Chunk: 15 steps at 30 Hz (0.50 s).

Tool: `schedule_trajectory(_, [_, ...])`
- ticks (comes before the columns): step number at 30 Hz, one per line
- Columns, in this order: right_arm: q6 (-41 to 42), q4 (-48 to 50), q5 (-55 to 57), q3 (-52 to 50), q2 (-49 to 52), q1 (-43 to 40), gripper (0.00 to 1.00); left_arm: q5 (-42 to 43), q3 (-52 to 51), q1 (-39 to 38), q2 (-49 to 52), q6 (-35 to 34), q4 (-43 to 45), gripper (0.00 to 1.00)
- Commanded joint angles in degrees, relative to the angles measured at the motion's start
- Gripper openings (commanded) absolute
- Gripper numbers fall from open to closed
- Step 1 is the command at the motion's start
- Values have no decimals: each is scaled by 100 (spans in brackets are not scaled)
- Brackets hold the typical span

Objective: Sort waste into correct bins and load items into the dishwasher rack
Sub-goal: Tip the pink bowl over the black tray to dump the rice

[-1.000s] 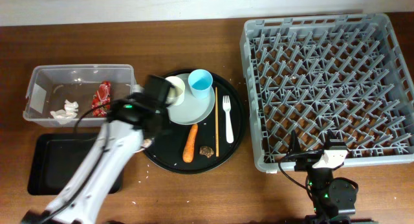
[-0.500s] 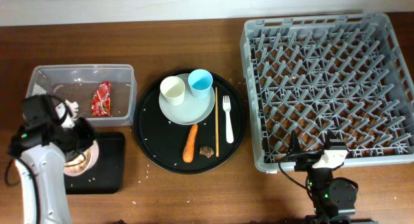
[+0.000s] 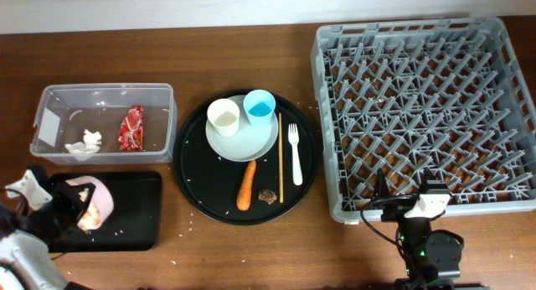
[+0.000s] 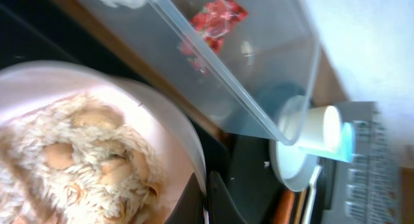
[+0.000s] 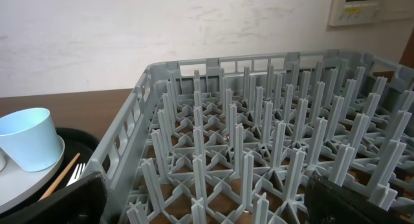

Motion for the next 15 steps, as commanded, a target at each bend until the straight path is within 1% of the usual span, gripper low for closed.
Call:
schedule_trajectory(1, [22,-26,66,-37,-33,31,99,1268,-446,269,-61,428,350,0])
schedule_trajectory(2, [24,-26,66,-37,-33,31,99,1467,-485,267,-61,586,358,0])
schedule_trajectory(5, [22,-26,66,-37,-33,31,99,2599,-533,267,-61,970,345,0])
schedule_trajectory(7, [22,-26,66,-37,-33,31,99,2721,-540,269,-61,997,352,0])
schedule_trajectory(9, [22,-26,66,-37,-33,31,99,2726,-544,267,-61,1191,352,0])
schedule_trajectory(10, [24,-26,66,-37,-33,31,99,2839,-560,269,-61,1292,350,0])
schedule_trajectory(11, [22,-26,66,-37,-33,31,99,3136,-568,269,-61,1438,352,0])
schedule_trajectory(12, [22,-26,66,-37,-33,31,99,3366,-568,269,-61,1440,356,0])
schedule_trajectory(15, [22,-26,66,-37,-33,31,99,3493,-568,269,-61,1434,293,0])
